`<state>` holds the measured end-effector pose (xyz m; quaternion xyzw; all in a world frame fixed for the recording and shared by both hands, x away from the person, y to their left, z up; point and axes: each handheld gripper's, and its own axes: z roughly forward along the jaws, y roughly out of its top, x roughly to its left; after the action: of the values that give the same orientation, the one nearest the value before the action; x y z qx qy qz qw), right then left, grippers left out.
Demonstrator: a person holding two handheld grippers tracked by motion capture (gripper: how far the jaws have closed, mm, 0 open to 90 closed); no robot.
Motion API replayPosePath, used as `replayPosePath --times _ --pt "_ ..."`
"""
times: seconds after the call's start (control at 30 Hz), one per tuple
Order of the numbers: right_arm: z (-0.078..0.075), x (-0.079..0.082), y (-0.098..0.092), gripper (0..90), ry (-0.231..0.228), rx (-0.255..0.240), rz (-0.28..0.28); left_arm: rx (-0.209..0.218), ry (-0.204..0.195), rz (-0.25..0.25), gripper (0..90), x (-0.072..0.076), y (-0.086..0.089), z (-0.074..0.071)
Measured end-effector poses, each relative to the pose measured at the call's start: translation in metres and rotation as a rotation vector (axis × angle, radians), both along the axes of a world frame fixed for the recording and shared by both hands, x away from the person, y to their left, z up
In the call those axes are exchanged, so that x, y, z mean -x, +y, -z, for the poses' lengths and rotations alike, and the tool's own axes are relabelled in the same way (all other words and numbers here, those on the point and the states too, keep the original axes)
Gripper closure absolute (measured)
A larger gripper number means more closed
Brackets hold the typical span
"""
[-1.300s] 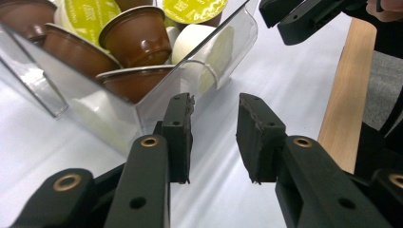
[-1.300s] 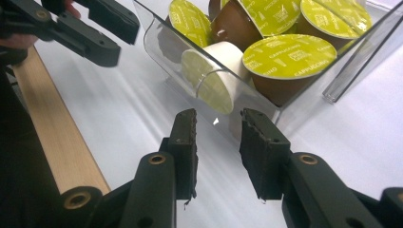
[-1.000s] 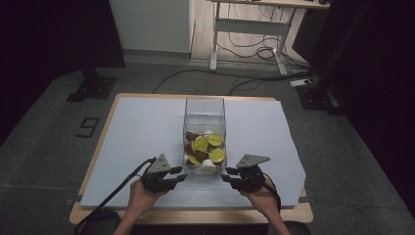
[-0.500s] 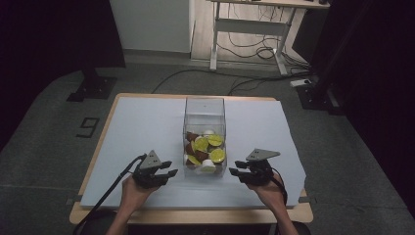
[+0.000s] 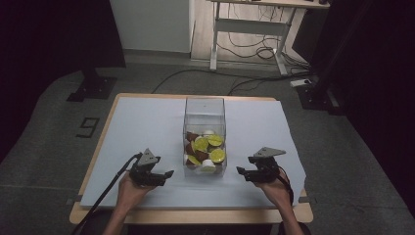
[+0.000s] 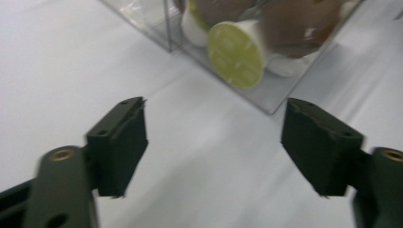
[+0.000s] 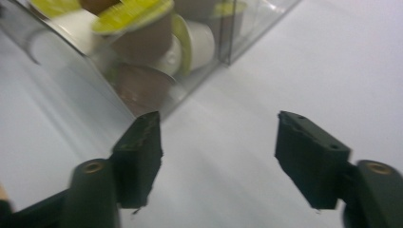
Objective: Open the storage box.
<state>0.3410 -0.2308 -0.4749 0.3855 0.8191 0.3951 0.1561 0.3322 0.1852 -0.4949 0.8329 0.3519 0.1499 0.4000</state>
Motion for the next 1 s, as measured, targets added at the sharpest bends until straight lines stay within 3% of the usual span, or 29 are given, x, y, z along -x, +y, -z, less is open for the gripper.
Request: replayPosePath --times 0.07,0.1,0.3,0.47,0.57,0.73,1.0 --pt "0.002 -0.001 -0.001 29.7 0.003 0.007 0.005 -0.001 0.006 -0.006 18.7 -0.001 0.002 0.002" --pt "0.006 -0.002 -0.002 24.7 0.001 0.019 0.029 -0.002 0.013 -0.015 14.7 -0.002 0.003 0.004" --pt "0.014 -0.005 -0.008 19.7 0.000 0.053 0.062 -0.014 0.044 -0.016 13.5 -0.005 0.009 0.013" --pt "0.026 -0.008 -0.013 13.6 0.033 0.085 0.102 -0.038 0.063 -0.030 6.2 -0.008 0.012 0.021" --pt "0.031 -0.009 -0.012 10.4 0.053 0.098 0.104 -0.063 0.078 -0.045 0.6 -0.011 0.014 0.026" --pt "0.039 -0.011 -0.010 0.7 0.086 0.121 0.102 -0.083 0.098 -0.056 0.0 -0.015 0.017 0.031" --pt "0.048 -0.014 -0.009 0.3 0.115 0.140 0.103 -0.101 0.112 -0.057 0.0 -0.016 0.015 0.032"
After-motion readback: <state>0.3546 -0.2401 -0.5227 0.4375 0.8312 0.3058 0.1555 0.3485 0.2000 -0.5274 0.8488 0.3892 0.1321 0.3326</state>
